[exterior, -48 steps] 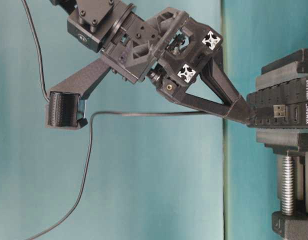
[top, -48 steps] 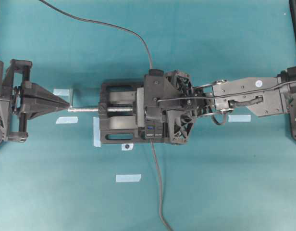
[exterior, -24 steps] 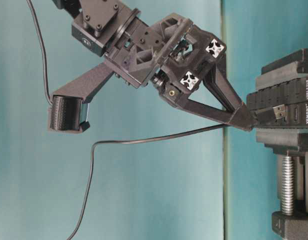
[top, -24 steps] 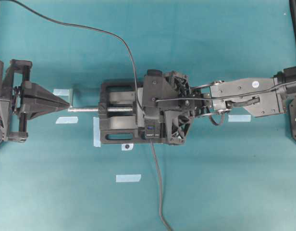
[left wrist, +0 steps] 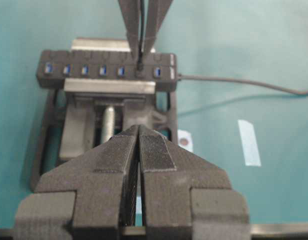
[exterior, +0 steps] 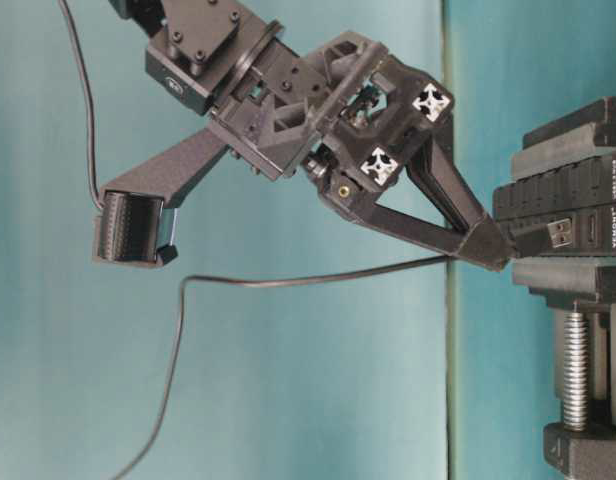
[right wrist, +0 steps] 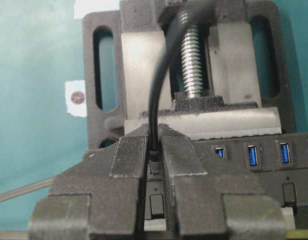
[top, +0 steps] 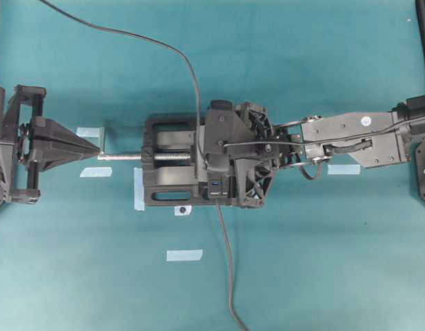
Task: Insert the USB into the second port from the front of the fixed hub.
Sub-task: 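Align the plug with the second port and push it in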
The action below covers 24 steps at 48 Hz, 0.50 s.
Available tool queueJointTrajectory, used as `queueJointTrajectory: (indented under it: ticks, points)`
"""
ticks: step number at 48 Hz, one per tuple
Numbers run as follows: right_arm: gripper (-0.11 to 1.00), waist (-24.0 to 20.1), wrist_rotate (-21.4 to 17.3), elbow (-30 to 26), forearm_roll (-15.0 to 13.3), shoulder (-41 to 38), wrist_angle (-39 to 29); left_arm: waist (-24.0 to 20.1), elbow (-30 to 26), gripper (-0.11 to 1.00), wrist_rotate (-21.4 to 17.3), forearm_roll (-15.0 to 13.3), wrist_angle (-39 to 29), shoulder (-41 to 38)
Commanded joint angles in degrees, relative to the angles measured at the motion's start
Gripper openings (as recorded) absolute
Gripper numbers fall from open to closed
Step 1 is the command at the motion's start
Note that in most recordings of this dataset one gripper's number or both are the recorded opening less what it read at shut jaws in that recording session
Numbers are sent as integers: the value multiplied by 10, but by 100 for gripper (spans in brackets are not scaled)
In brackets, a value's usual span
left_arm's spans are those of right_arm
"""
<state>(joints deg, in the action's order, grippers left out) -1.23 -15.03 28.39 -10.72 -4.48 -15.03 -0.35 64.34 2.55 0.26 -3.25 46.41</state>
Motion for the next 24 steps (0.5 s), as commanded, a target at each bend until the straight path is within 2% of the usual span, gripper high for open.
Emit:
queueJointTrajectory:
  ticks: [1, 24]
  points:
    - [9, 2, -7, -6, 0, 8, 6, 0, -7, 0, 1, 1, 5, -1]
    - [9, 1, -8, 8, 2, 9, 1, 0, -7, 0, 1, 1, 5, -1]
